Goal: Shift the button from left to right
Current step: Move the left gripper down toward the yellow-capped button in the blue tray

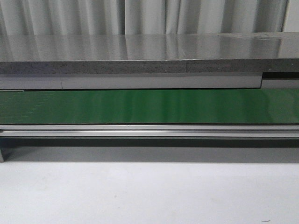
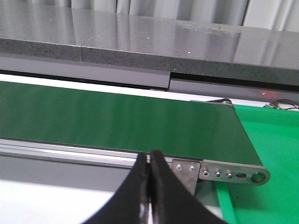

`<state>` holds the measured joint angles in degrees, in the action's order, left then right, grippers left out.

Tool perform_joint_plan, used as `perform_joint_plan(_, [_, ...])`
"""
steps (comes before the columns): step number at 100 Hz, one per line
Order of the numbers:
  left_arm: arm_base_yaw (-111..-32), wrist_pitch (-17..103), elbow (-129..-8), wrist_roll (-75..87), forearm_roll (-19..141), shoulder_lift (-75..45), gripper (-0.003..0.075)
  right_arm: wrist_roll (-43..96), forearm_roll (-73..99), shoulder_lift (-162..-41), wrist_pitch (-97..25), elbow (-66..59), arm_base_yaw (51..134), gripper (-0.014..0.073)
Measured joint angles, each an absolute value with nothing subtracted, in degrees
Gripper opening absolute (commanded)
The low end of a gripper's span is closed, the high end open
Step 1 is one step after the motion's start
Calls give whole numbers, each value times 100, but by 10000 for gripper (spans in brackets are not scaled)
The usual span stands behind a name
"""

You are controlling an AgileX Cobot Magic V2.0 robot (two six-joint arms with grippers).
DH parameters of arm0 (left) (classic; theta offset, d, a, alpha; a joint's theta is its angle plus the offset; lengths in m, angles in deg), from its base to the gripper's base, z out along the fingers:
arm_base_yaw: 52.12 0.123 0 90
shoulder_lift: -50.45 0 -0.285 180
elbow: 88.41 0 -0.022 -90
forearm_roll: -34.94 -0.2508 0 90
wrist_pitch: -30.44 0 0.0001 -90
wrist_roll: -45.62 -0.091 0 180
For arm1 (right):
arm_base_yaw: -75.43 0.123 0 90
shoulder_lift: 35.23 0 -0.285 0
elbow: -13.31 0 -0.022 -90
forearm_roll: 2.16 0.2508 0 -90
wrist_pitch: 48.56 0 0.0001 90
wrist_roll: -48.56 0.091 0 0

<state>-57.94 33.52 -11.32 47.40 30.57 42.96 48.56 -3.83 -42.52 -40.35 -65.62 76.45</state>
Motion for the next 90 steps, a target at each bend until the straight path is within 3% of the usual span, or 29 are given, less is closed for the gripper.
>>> perform_joint_plan(50, [-5794, 3441, -1156, 4740, 3190, 4296, 5, 4856, -383, -4252, -4035, -6562, 7645, -68])
perform_joint_plan(90, [-5794, 5676, -3140, 4740, 3226, 3632, 5, 4856, -383, -4252, -4035, -6562, 7645, -68])
